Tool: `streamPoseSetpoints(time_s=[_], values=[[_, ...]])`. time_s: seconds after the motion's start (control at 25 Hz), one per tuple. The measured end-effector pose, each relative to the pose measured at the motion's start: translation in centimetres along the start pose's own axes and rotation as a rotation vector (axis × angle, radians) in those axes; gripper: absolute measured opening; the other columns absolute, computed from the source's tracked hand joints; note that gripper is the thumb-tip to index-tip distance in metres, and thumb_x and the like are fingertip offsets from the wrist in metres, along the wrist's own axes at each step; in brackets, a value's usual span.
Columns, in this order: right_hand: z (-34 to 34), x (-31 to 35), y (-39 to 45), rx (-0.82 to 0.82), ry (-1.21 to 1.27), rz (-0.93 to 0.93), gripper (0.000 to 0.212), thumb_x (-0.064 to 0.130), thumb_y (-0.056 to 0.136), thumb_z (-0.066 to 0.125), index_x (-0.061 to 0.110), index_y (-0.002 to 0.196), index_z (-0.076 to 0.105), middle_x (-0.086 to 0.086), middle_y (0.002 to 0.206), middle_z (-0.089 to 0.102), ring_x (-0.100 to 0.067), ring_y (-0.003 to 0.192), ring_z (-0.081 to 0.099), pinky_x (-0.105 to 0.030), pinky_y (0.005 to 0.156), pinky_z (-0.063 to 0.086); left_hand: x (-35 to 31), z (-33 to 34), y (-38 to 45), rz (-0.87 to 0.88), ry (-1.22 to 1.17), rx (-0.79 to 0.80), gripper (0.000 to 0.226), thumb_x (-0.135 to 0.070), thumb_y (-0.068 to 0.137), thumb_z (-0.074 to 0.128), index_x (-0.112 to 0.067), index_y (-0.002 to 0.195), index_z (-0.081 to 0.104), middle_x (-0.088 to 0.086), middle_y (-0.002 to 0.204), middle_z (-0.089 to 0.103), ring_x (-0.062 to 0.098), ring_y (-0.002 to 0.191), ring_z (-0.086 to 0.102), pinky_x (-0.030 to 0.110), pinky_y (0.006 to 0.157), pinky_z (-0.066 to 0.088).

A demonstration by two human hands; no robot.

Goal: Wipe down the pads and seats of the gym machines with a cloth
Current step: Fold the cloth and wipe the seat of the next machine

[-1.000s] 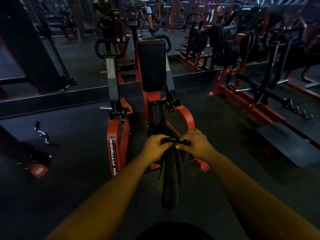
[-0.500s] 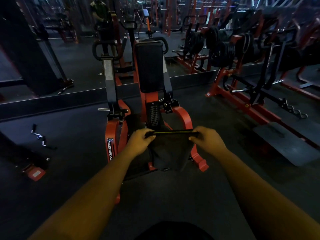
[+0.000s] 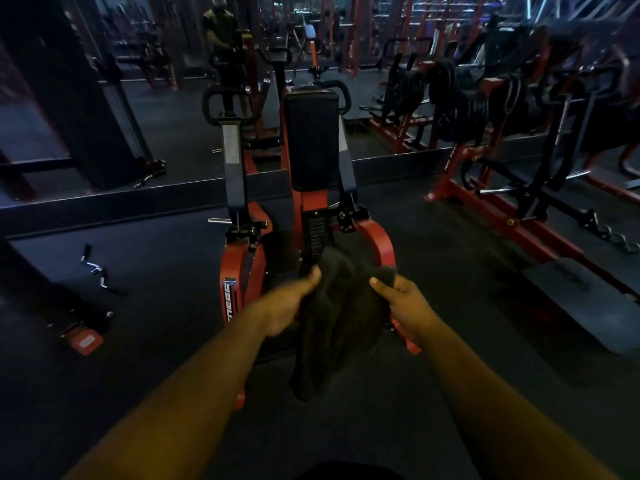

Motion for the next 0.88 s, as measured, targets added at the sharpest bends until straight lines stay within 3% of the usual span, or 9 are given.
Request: streamPoseSetpoints(time_s=[0.12, 0.24, 0.36, 0.44, 0.48, 0.56, 0.64, 0.72, 0.88], values=[[-2.3, -2.5, -0.1, -0.068, 0.071, 0.128, 0.027, 0.02, 0.094, 0.068, 0.013, 0.12, 0.068, -0.013, 0.12, 0.072, -0.028, 0.11, 0.068, -0.052, 0.102, 0.052, 4.8, 0.1, 0.6, -0.041, -0.005, -0.103, 0.026, -0.02, 0.095, 0.068, -0.01, 0.118, 0.067, 0.014, 0.12, 0.072, 0.021, 0.103, 0.072, 0.039, 0.092, 0.058], [-4.3, -5.3, -0.6, 0.019, 0.088, 0.298, 0.051, 0.015, 0.082, 0.079, 0.019, 0.129, 0.061, -0.01, 0.128, 0.067, -0.029, 0.119, 0.063, -0.055, 0.101, 0.052, 4.3, -0.1, 1.5, 0.042, -0.102, -0.27, 0.03, -0.014, 0.091, 0.073, -0.012, 0.118, 0.061, 0.012, 0.119, 0.07, 0.02, 0.1, 0.07, 0.034, 0.081, 0.059], [-6.7, -4.6, 0.1, -0.146, -0.254, 0.221, 0.057, 0.021, 0.078, 0.083, 0.024, 0.125, 0.052, -0.008, 0.13, 0.06, -0.028, 0.117, 0.06, -0.051, 0.095, 0.056, 3.7, -0.1, 1.9, 0.099, -0.061, -0.362, 0.055, -0.007, 0.088, 0.075, -0.019, 0.133, 0.047, 0.01, 0.119, 0.065, 0.017, 0.101, 0.065, 0.026, 0.073, 0.054], [-8.1, -3.5, 0.8, -0.256, -0.196, 0.106, 0.059, 0.024, 0.081, 0.082, 0.027, 0.127, 0.046, -0.008, 0.131, 0.058, -0.025, 0.116, 0.06, -0.049, 0.096, 0.055, 4.1, 1.0, 2.4, 0.115, -0.072, -0.307, 0.061, -0.001, 0.088, 0.073, -0.022, 0.139, 0.047, 0.011, 0.121, 0.066, 0.019, 0.105, 0.066, 0.031, 0.079, 0.057], [-8.1, -3.3, 1.2, -0.218, -0.154, 0.076, 0.063, 0.023, 0.081, 0.083, 0.03, 0.13, 0.045, -0.006, 0.135, 0.055, -0.024, 0.119, 0.058, -0.049, 0.098, 0.054, 4.4, 1.6, 2.8, 0.111, -0.082, -0.274, 0.063, 0.002, 0.087, 0.072, -0.022, 0.141, 0.049, 0.009, 0.124, 0.065, 0.02, 0.11, 0.065, 0.033, 0.084, 0.058], [-7.3, -2.9, 1.7, -0.005, -0.37, -0.011, 0.067, 0.019, 0.08, 0.084, 0.033, 0.134, 0.046, -0.003, 0.14, 0.047, -0.02, 0.126, 0.05, -0.042, 0.104, 0.049, 5.1, 1.8, 3.8, 0.118, 0.106, -0.25, 0.067, 0.002, 0.086, 0.073, -0.022, 0.145, 0.05, 0.004, 0.135, 0.06, 0.021, 0.124, 0.058, 0.036, 0.099, 0.053], [-6.8, -3.5, 2.4, 0.119, -0.829, -0.07, 0.063, 0.012, 0.082, 0.08, 0.025, 0.137, 0.051, -0.005, 0.14, 0.047, -0.018, 0.126, 0.048, -0.029, 0.104, 0.04, 5.6, 1.6, 5.0, 0.129, 0.558, -0.295, 0.064, -0.007, 0.084, 0.078, -0.02, 0.143, 0.055, 0.001, 0.139, 0.057, 0.019, 0.129, 0.054, 0.031, 0.108, 0.044], [-6.9, -4.4, 3.5, 0.133, -1.088, -0.093, 0.048, 0.016, 0.087, 0.075, 0.023, 0.131, 0.058, -0.007, 0.136, 0.052, -0.022, 0.126, 0.052, -0.032, 0.105, 0.041, 6.5, 1.8, 6.2, 0.111, 0.862, -0.324, 0.049, -0.018, 0.082, 0.081, -0.021, 0.129, 0.066, 0.001, 0.129, 0.065, 0.02, 0.122, 0.06, 0.028, 0.103, 0.045], [-7.7, -5.5, 5.6, 0.143, -1.236, -0.139, 0.025, 0.036, 0.092, 0.07, 0.026, 0.114, 0.068, -0.001, 0.124, 0.053, -0.018, 0.116, 0.052, -0.031, 0.098, 0.045, 7.8, 0.0, 9.0, 0.072, 0.982, -0.435, 0.033, -0.042, 0.079, 0.081, -0.028, 0.107, 0.07, 0.0, 0.109, 0.067, 0.021, 0.103, 0.064, 0.039, 0.089, 0.054]])
Point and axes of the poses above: each hand's wrist, its own y-axis towards the middle knuckle, its own z-axis out of the palm, x = y × z, the point moved 8 cm from there along y, towards the middle knuckle
